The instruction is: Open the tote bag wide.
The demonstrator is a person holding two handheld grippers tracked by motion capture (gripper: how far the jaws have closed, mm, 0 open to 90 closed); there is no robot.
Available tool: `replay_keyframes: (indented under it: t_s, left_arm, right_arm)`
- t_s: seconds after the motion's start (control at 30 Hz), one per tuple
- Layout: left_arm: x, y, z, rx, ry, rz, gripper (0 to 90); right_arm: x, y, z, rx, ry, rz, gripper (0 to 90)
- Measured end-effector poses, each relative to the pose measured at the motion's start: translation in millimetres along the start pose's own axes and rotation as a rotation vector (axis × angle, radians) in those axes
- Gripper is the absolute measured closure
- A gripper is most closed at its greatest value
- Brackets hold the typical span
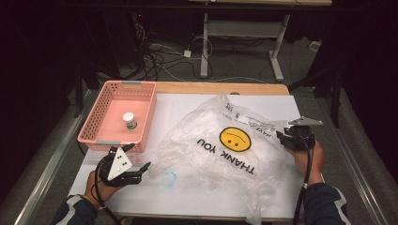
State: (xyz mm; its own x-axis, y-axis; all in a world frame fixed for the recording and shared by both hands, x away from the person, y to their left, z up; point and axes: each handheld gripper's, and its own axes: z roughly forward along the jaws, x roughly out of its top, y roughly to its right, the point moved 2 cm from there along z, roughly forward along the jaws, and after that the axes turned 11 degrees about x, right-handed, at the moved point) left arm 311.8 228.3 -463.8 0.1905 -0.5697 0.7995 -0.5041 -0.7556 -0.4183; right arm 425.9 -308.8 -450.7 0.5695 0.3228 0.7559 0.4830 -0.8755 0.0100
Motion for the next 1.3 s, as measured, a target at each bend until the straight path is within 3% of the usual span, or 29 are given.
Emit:
replay_keyframes:
  t_s: [0.03,0.1,0.17,0.2,0.23,0.27,0.3,0.33,0.4,0.43,0.47,0.5,0.57,0.63,0.67,0.7,0.77,0.83,0.97,1.0,1.13,1.23,1.3]
  left_arm:
    - [0.2,0.0,0.1,0.001,0.0,0.001,19.0]
    - [0.3,0.2,0.4,0.001,0.0,-0.002,19.1]
    - [0.2,0.8,0.9,0.001,-0.003,0.002,19.1]
    - [0.0,1.4,1.0,0.0,-0.006,0.007,19.1]
    - [-0.1,1.9,1.1,-0.001,-0.009,0.01,19.0]
    - [-0.1,2.3,1.1,-0.003,-0.009,0.011,19.1]
    - [-0.2,2.8,0.8,-0.004,-0.01,0.012,19.0]
    - [-0.3,3.0,0.7,-0.005,-0.01,0.011,19.0]
    - [-1.0,3.8,0.6,-0.007,-0.013,0.012,19.0]
    - [-1.3,3.9,0.7,-0.009,-0.013,0.012,19.0]
    - [-1.7,3.8,0.6,-0.01,-0.017,0.016,19.0]
    - [-2.1,3.8,0.7,-0.011,-0.019,0.016,19.0]
    - [-2.7,3.6,0.8,-0.012,-0.021,0.013,19.0]
    - [-3.4,3.9,0.7,-0.014,-0.026,0.014,18.9]
    - [-3.6,4.3,0.4,-0.014,-0.027,0.014,18.9]
    - [-3.8,4.5,0.1,-0.016,-0.026,0.014,18.9]
    - [-4.2,4.6,-0.4,-0.016,-0.03,0.018,18.9]
    - [-4.7,4.7,-0.1,-0.016,-0.034,0.02,18.9]
    - [-5.2,5.3,0.4,-0.014,-0.041,0.027,18.9]
    - [-5.2,5.2,0.3,-0.014,-0.04,0.025,18.9]
    - [-3.8,3.7,0.0,-0.009,-0.032,0.02,18.9]
    - [0.6,-1.7,-1.4,0.004,-0.02,0.021,18.9]
    - [4.0,-7.9,-1.3,0.019,-0.012,-0.004,19.2]
  right_arm:
    - [2.7,-5.7,-4.7,0.025,0.024,-0.015,57.5]
    - [10.0,-26.1,-15.6,0.13,0.075,-0.097,55.0]
    - [16.4,-51.5,-21.4,0.218,0.075,-0.193,51.2]
    - [16.4,-51.5,-21.4,0.218,0.075,-0.193,51.2]
    - [20.8,-82.4,-23.5,0.336,0.067,-0.281,49.7]
    - [20.8,-82.4,-23.5,0.336,0.067,-0.281,49.7]
    - [23.1,-110.3,-22.0,0.414,0.039,-0.361,46.2]
    - [23.1,-110.3,-22.0,0.414,0.039,-0.361,46.2]
    - [23.3,-135.5,-19.3,0.471,0.013,-0.42,43.8]
    - [21.4,-154.7,-14.9,0.532,-0.022,-0.467,42.0]
    - [21.4,-154.7,-14.9,0.532,-0.022,-0.467,42.0]
    - [16.7,-176.0,-7.7,0.558,-0.079,-0.553,39.5]
    - [11.9,-187.9,0.1,0.574,-0.124,-0.618,39.9]
    - [9.1,-193.3,4.9,0.583,-0.149,-0.632,40.0]
    - [5.9,-197.7,9.1,0.584,-0.176,-0.636,40.8]
    - [0.3,-203.3,19.0,0.59,-0.225,-0.675,44.7]
    - [-1.6,-204.4,21.8,0.587,-0.239,-0.681,46.6]
    - [-5.4,-205.1,28.1,0.573,-0.285,-0.682,55.6]
    - [-6.1,-203.0,33.2,0.567,-0.3,-0.656,73.3]
    - [-5.1,-201.7,33.8,0.567,-0.295,-0.651,81.3]
    - [-1.8,-198.3,32.9,0.535,-0.267,-0.636,89.4]
    - [5.9,-193.0,30.3,0.485,-0.206,-0.602,90.0]
    - [9.2,-191.0,29.5,0.467,-0.187,-0.589,90.0]
